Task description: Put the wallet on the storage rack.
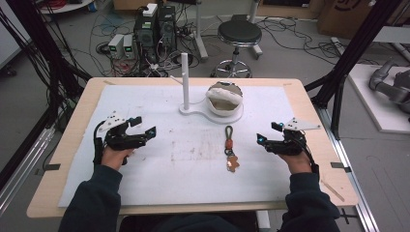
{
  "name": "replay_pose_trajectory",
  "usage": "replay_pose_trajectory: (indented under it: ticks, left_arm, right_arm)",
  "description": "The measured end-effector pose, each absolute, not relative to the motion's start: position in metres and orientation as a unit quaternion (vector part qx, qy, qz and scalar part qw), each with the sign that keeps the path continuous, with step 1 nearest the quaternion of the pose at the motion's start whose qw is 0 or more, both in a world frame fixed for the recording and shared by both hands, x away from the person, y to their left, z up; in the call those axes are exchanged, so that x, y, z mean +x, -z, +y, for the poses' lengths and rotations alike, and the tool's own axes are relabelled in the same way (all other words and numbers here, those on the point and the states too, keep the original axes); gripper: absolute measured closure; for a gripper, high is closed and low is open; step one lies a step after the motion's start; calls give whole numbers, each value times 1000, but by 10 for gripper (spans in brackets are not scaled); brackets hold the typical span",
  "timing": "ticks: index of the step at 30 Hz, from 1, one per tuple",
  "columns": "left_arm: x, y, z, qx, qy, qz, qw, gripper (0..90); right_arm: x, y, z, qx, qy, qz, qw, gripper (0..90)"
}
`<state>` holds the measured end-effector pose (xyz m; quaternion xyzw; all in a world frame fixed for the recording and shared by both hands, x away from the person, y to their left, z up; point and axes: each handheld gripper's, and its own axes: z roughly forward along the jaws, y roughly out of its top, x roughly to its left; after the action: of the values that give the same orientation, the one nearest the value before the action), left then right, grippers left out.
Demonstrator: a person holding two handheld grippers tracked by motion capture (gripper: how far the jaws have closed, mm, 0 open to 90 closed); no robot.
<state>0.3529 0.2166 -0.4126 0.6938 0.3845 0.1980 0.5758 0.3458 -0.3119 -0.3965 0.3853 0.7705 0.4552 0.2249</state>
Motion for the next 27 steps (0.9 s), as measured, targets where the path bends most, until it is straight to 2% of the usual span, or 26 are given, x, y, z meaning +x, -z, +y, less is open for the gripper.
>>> replay_pose_trajectory:
  ticks: [27]
  left_arm:
    - [349,410,216,696,-195,372,582,198]
  right_arm:
    - [343,396,-313,389,-445,768,247,221]
